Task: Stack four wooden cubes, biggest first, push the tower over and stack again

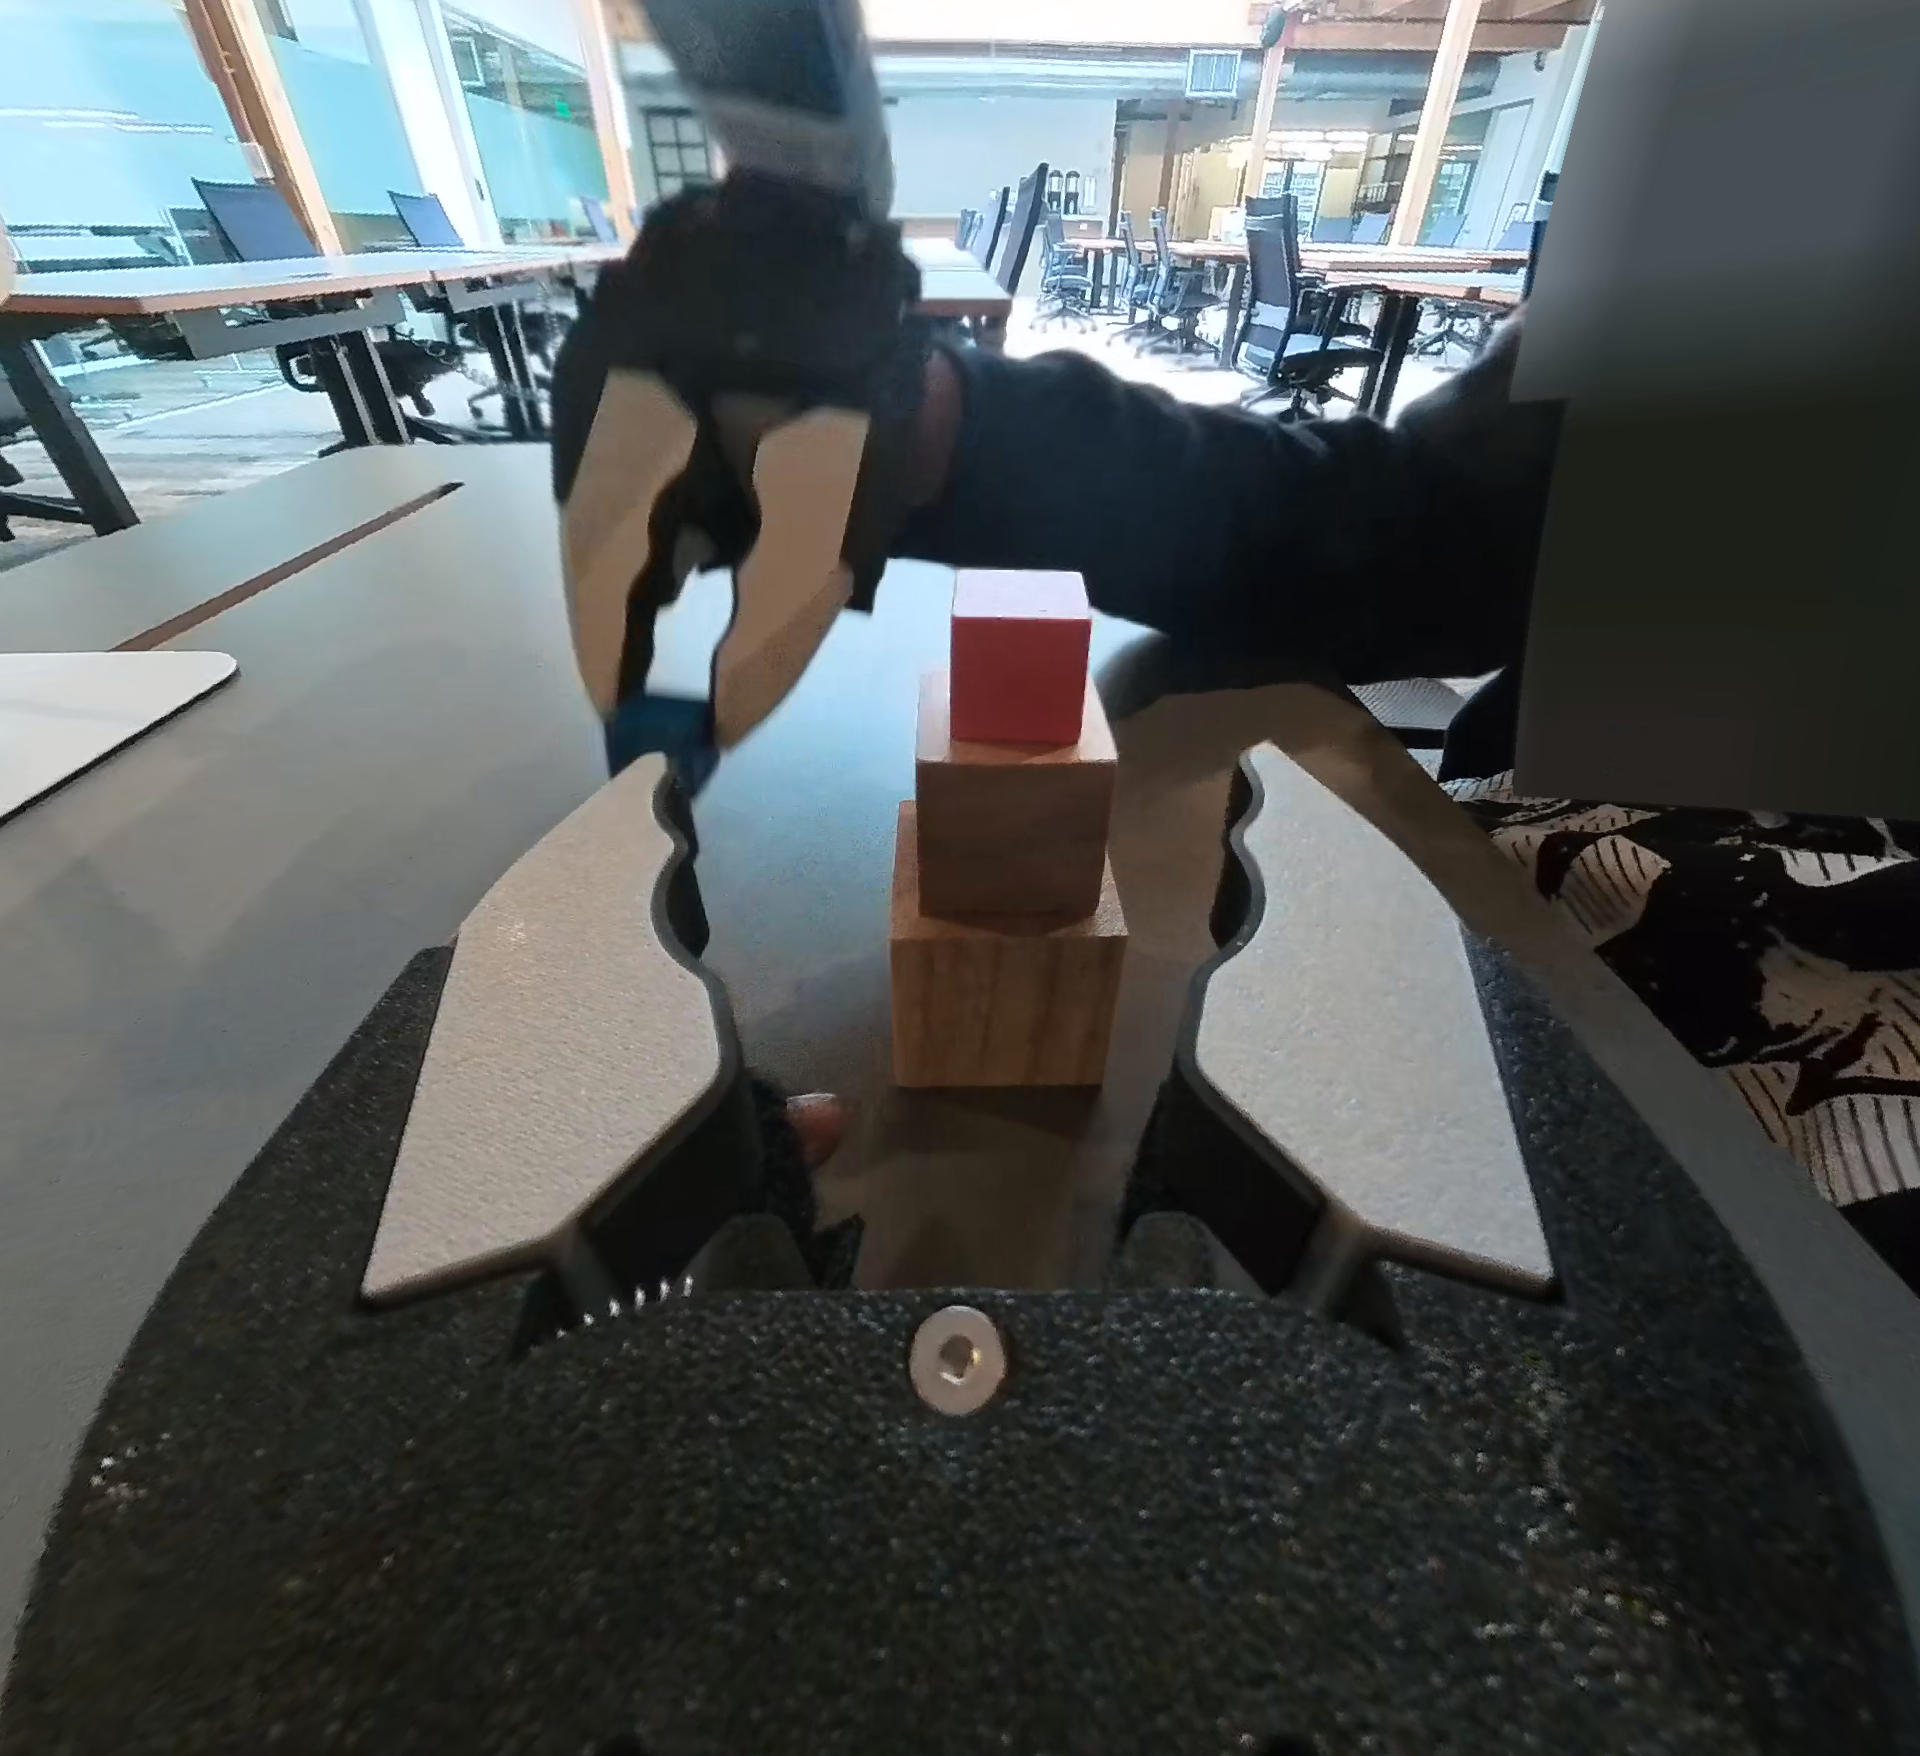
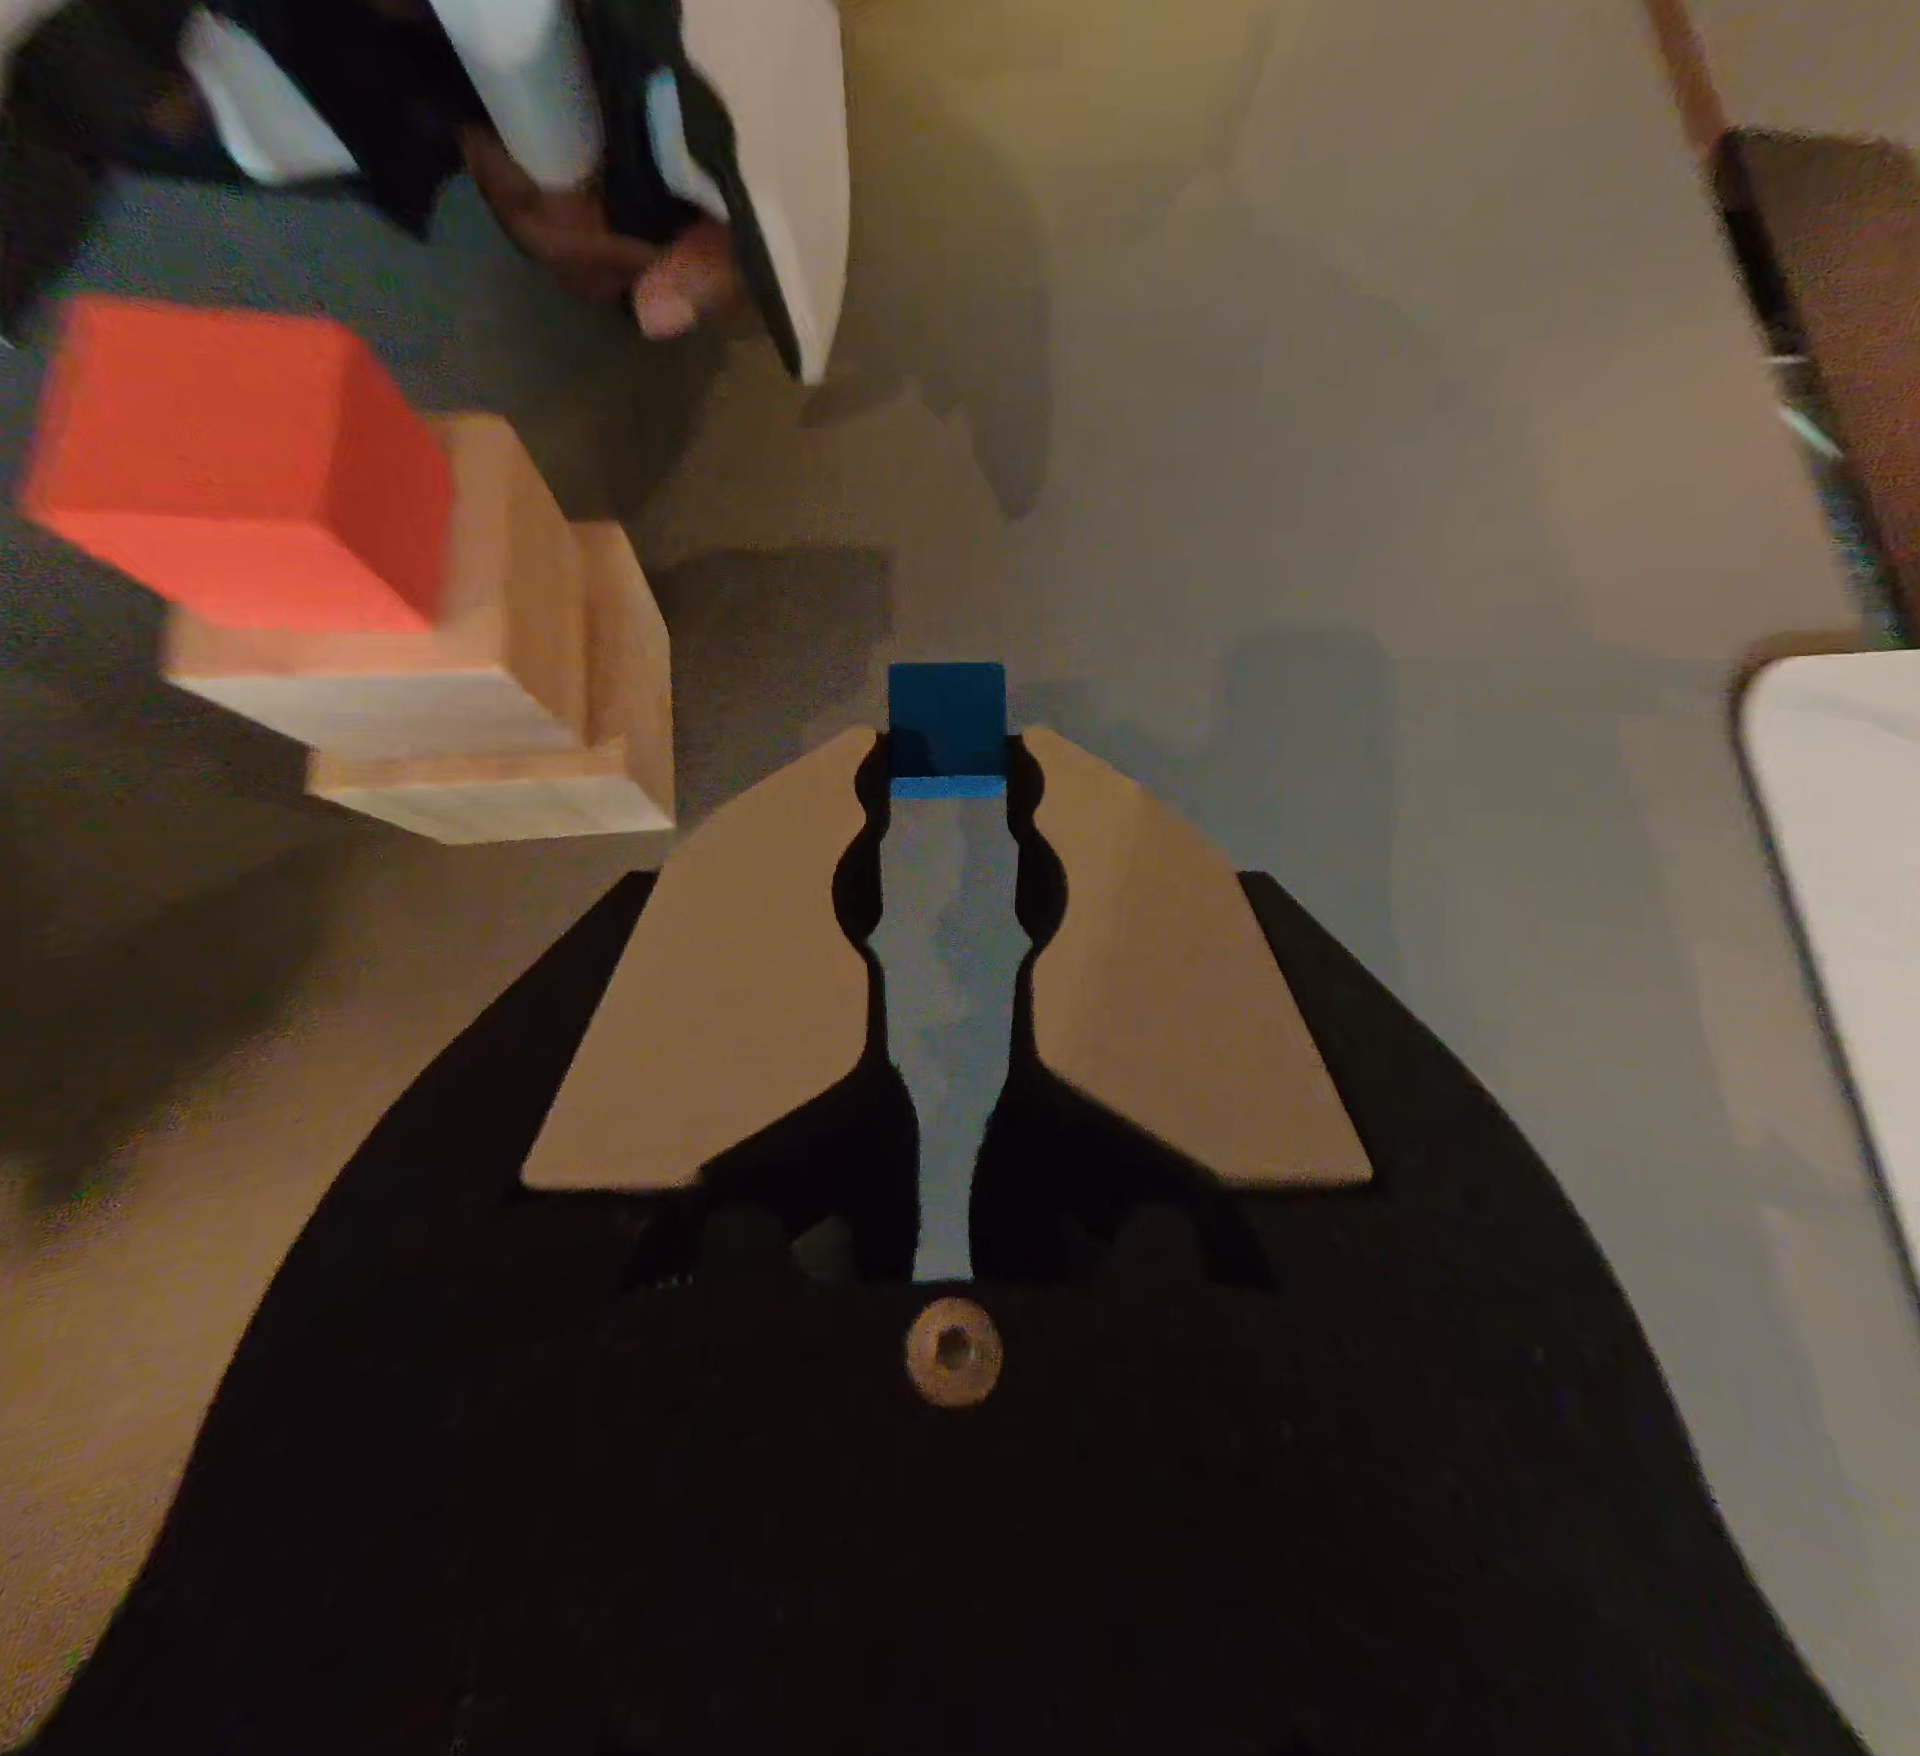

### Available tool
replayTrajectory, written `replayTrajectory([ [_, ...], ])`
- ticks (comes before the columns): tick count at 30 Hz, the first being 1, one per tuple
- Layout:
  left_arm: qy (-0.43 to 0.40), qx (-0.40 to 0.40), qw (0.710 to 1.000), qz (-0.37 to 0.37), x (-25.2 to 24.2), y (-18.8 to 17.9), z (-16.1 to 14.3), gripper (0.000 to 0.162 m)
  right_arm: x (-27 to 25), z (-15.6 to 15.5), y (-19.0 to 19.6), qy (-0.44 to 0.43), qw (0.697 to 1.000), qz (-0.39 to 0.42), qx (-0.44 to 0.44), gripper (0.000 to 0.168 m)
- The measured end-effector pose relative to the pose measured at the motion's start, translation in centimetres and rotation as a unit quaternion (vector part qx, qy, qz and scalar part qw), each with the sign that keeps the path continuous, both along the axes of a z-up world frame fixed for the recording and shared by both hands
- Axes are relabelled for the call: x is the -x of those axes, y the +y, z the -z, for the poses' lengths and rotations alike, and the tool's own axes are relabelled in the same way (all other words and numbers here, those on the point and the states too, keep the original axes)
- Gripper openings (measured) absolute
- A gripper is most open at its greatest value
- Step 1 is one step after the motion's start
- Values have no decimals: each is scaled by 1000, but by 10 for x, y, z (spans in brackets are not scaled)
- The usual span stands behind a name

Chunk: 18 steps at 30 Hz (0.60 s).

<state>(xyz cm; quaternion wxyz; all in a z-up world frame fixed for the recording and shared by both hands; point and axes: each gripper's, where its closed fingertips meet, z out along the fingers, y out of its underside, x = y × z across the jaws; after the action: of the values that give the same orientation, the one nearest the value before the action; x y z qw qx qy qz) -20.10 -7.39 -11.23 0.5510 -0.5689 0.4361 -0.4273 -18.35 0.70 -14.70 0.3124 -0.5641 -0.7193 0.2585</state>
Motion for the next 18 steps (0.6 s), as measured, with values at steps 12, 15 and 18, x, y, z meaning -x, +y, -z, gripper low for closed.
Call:
replayTrajectory([
  [12,6,-4,1000,-2,-1,0,1,96,-11,-93,-78,18,1000,-18,13,21],
  [15,7,-4,1000,-2,-1,0,1,96,-6,-79,-84,-10,1000,-15,25,21],
  [18,8,-4,1000,-1,-1,-1,2,96,-3,-67,-85,-39,999,-6,27,21],
])
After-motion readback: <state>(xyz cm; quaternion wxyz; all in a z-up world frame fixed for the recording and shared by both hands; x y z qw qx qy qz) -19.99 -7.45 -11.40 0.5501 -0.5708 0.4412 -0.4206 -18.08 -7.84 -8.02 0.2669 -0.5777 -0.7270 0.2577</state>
